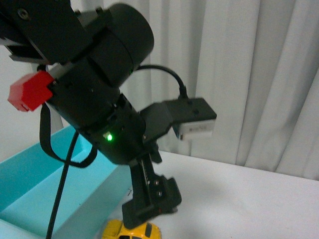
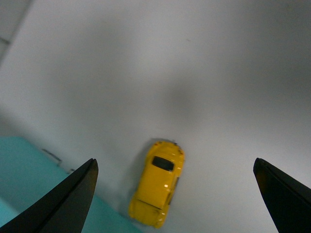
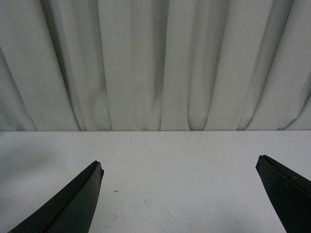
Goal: Wind up and store yellow beetle toy
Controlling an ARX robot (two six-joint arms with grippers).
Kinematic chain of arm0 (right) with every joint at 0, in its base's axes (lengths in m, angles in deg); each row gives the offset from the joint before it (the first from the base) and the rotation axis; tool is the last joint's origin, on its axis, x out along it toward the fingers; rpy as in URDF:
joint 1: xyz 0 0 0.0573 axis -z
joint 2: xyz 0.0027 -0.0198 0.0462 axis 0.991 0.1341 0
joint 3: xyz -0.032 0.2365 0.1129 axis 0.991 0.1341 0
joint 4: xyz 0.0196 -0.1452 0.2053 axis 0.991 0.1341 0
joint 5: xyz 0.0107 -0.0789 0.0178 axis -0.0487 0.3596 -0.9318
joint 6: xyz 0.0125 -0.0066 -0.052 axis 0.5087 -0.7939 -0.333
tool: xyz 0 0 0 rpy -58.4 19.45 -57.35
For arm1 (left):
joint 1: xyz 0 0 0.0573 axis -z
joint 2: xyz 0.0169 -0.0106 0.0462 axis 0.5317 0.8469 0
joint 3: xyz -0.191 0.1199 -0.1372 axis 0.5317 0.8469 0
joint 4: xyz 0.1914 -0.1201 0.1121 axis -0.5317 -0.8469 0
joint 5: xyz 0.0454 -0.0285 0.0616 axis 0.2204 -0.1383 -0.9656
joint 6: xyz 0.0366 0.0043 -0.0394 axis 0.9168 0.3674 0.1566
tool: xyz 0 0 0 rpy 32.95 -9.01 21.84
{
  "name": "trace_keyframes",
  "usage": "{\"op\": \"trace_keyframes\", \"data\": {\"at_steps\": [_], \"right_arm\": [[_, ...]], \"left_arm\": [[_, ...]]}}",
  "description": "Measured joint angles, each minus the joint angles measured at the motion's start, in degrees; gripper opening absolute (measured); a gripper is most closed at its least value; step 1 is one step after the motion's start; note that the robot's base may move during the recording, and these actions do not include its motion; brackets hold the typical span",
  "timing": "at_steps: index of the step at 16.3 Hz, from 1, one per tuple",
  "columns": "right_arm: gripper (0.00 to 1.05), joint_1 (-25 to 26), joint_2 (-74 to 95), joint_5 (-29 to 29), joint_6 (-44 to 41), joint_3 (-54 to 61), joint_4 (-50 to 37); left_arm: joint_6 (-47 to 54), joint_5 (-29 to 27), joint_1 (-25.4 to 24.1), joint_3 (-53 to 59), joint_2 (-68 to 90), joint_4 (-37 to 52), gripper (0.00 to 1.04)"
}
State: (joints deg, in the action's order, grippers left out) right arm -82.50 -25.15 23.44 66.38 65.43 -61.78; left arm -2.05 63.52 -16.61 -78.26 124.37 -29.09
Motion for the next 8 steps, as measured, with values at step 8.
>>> {"op": "trace_keyframes", "data": {"at_steps": [8], "right_arm": [[0.98, 0.00, -0.02, 0.00, 0.00, 0.00, 0.00]], "left_arm": [[7.98, -7.58, -0.35, 3.98, 10.75, 3.87, 0.98]]}}
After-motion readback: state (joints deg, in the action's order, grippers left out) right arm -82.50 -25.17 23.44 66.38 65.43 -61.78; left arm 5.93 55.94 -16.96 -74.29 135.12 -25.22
